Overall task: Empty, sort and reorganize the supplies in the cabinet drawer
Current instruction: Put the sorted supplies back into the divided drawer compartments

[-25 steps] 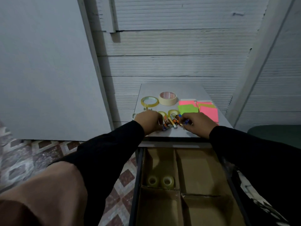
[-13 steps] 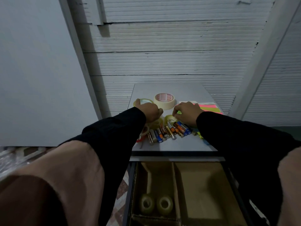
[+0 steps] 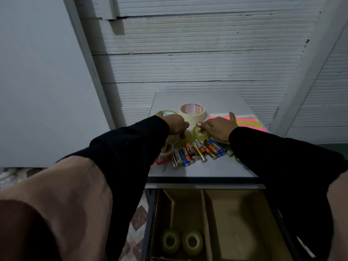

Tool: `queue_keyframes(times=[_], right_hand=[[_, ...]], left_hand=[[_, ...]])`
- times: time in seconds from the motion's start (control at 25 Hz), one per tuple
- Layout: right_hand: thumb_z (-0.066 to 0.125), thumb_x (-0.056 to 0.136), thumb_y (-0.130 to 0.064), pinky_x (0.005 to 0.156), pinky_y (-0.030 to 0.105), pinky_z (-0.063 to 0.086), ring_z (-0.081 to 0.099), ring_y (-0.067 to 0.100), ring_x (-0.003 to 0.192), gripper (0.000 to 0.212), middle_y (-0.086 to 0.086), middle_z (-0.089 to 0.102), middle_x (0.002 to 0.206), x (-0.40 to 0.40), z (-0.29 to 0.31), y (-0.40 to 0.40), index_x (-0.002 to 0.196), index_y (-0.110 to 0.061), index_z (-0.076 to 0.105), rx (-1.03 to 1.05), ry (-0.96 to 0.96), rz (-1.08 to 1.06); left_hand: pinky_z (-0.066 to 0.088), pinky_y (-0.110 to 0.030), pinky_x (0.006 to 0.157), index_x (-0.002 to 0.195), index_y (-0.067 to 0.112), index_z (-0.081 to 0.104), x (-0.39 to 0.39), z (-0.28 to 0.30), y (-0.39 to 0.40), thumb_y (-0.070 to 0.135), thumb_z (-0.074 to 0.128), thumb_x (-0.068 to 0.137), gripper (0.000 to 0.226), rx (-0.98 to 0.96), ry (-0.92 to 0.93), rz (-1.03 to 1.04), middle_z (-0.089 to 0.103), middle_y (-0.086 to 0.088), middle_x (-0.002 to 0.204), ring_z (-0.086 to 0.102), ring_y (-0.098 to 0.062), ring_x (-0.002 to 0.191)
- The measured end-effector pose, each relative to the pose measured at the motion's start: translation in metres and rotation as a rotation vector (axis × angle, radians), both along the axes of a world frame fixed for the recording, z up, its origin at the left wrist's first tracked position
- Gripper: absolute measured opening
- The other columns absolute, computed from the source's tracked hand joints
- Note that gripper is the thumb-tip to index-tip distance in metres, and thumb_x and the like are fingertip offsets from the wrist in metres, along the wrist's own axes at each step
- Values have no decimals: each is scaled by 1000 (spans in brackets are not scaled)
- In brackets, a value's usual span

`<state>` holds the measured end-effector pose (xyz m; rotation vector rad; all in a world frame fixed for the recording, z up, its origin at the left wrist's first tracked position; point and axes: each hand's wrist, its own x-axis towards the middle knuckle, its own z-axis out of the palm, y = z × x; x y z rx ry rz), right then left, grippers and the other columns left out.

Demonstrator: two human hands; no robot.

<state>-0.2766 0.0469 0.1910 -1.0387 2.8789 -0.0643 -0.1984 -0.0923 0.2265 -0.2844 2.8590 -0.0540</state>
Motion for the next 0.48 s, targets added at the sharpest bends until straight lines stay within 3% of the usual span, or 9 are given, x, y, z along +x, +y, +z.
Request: queue_keyframes(times=[0.12,0.24,0.36,0.48], right_hand=[[17,98,-53,112,57,2,50,21,123,57,0,60,126,0,2,1,119,-22,60,-87,33,7],[21,100,-47,112,54,8,39,19,133,49,-5,40,146,2,6,2,132,-26,51,-121,81,27],[21,102,-43,112,50,12,35,20,135,44,-6,32,150,2,9,7,129,-34,55,-179,123,24],[30,100,-42,108,44,19,38,22,132,40,-6,34,149,6,16,13,123,-31,61,-333,178,-3]], left_hand=[[10,-59,112,120,16,58,-3,-3,1,23,27,103,36,-38,55,-9,56,-7,125,45,-26,124],[8,-56,111,115,11,60,-8,-11,-1,21,23,102,40,36,193,16,61,-7,121,51,-25,117],[12,-49,110,115,11,58,-10,-17,-5,23,24,101,39,187,359,79,64,-7,116,54,-26,113],[18,-45,110,119,17,56,-1,-12,-5,27,27,101,35,370,505,102,64,-3,117,55,-23,111]])
